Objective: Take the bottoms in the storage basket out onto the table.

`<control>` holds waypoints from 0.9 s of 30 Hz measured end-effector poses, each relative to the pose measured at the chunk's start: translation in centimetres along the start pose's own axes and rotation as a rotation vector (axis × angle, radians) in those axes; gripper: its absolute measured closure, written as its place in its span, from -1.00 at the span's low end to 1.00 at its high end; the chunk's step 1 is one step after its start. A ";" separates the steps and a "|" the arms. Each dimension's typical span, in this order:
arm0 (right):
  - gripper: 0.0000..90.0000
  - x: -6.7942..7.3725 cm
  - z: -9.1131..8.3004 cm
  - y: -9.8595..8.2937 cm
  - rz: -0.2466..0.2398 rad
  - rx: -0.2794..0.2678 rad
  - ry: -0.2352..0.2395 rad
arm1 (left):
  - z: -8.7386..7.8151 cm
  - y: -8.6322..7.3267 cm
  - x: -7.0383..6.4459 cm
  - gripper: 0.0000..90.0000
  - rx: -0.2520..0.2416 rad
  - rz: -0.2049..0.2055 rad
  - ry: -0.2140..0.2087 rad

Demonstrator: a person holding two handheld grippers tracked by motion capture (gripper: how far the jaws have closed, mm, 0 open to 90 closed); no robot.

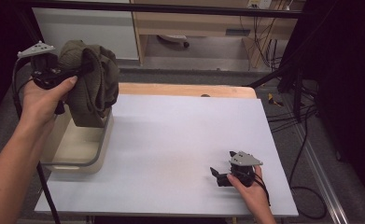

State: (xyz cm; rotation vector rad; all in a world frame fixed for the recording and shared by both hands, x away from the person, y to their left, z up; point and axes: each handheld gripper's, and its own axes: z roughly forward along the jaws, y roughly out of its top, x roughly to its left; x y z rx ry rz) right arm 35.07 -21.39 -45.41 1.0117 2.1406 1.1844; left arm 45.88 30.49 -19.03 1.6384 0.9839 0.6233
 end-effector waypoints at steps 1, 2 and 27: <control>-0.93 0.0 0.0 0.0 0.000 0.000 0.000 | 0.0 0.0 0.0 0.71 0.000 0.000 0.000; -0.93 0.0 0.0 0.0 0.002 0.000 -0.001 | 0.3 0.2 -0.4 0.71 0.000 -0.003 -0.008; -0.93 -0.1 -0.2 0.0 0.002 -0.005 -0.003 | 3.4 0.5 -3.5 0.70 0.016 -0.034 -0.073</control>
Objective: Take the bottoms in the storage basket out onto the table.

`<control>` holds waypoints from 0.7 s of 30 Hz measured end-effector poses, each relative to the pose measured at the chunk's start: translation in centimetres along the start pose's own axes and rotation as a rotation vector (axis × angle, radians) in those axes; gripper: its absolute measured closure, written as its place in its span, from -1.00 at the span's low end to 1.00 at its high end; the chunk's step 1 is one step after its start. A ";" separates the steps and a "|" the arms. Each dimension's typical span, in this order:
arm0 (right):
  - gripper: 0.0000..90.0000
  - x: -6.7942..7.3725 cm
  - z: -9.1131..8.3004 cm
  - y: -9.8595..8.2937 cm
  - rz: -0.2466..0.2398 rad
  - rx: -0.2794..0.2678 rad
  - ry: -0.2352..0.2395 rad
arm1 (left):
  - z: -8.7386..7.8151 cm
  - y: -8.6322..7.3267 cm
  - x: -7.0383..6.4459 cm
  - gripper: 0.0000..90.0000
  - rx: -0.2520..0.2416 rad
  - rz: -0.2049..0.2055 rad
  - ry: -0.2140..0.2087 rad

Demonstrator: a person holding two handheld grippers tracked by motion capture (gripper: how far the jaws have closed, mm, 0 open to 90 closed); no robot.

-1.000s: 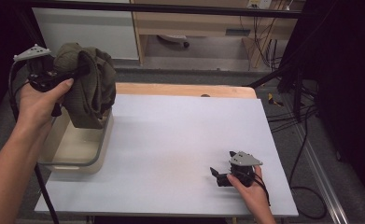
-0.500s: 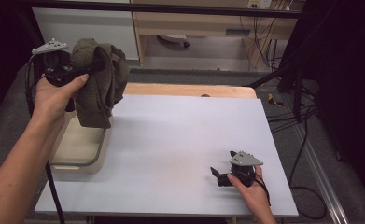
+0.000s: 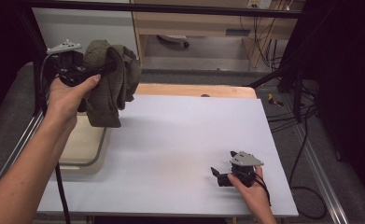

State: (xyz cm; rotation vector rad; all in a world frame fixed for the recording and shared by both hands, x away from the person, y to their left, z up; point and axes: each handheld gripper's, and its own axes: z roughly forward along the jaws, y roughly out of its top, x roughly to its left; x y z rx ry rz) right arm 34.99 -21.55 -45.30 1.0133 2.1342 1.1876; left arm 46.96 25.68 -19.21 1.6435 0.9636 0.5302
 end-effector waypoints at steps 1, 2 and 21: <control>-0.93 0.0 0.0 0.0 0.000 0.000 0.000 | 0.3 -0.2 0.1 0.70 0.001 -0.012 -0.003; -0.93 0.0 0.0 0.0 -0.002 0.000 -0.001 | 0.6 -0.5 0.1 0.70 0.002 -0.023 -0.006; -0.93 -0.2 0.0 0.0 0.006 -0.003 -0.004 | 6.0 -3.3 -2.6 0.70 0.065 -0.032 -0.064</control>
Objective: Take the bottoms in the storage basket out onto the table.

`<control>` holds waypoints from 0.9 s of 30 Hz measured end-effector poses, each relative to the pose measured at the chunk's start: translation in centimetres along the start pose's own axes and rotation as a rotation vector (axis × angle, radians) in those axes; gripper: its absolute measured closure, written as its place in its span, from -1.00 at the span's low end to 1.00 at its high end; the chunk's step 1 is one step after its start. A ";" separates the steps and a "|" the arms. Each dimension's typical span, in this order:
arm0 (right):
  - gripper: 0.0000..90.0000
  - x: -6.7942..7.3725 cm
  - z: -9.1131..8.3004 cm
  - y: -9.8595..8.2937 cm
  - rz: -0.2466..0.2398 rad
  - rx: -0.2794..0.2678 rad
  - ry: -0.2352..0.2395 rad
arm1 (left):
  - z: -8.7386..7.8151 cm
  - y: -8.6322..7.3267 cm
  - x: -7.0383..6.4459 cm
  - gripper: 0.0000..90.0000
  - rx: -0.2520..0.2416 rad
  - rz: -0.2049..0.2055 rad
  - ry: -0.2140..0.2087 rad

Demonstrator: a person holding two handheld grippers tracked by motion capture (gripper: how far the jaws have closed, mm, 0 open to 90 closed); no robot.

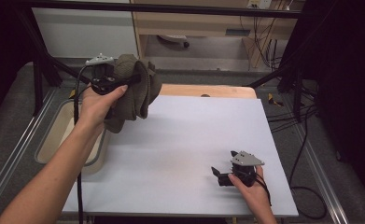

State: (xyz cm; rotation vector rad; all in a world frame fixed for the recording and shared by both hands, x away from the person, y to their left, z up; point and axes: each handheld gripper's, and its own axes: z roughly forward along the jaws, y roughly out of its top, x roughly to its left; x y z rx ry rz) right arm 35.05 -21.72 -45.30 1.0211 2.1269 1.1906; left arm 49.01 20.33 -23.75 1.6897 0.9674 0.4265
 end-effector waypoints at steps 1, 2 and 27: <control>-0.93 0.0 0.0 0.0 0.000 0.000 0.000 | 0.0 0.0 0.0 0.70 0.000 0.000 0.000; -0.93 0.0 0.0 0.0 -0.002 -0.001 -0.001 | 0.2 -0.1 0.0 0.70 0.003 -0.004 -0.003; -0.93 -0.1 -0.3 0.1 0.002 -0.010 -0.011 | 3.1 -2.0 -1.0 0.69 0.040 -0.013 -0.057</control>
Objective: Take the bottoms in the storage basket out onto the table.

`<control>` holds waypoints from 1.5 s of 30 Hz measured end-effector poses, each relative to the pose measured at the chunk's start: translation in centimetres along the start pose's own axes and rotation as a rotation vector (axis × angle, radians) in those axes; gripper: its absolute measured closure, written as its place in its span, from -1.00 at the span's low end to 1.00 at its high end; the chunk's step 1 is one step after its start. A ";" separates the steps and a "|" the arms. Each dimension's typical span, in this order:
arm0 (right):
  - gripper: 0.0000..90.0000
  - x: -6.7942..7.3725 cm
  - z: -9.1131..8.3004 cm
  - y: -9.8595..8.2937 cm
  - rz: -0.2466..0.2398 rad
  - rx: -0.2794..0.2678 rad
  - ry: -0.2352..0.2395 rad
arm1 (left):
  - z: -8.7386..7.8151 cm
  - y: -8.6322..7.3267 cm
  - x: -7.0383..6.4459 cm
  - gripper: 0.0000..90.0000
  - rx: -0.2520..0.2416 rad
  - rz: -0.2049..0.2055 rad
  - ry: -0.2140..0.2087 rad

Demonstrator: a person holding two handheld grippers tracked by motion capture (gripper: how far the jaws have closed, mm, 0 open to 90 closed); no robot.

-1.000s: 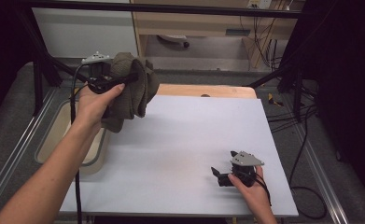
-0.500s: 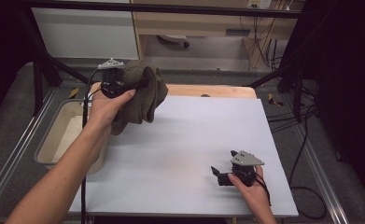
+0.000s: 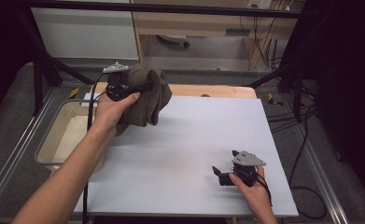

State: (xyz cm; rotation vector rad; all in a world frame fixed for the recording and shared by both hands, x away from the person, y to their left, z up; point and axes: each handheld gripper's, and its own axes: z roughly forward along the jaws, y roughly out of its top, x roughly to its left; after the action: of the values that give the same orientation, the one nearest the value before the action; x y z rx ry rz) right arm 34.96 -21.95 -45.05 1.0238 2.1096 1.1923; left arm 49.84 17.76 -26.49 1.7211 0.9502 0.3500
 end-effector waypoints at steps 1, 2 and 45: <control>-0.93 0.0 0.0 0.0 0.001 -0.001 0.001 | 0.1 0.0 0.0 0.69 -0.001 -0.002 -0.001; -0.93 0.0 0.0 0.0 0.001 -0.001 0.002 | 0.2 -0.1 0.0 0.69 -0.002 -0.007 -0.004; -0.94 -0.3 -0.2 -0.1 0.009 -0.005 0.001 | 3.9 -2.6 -1.8 0.67 0.059 -0.020 -0.052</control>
State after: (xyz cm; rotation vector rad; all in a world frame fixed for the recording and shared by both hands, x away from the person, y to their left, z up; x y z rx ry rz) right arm 34.96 -22.26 -45.02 1.0316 2.1047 1.2019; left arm 50.12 14.12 -29.84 1.7649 0.9475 0.2643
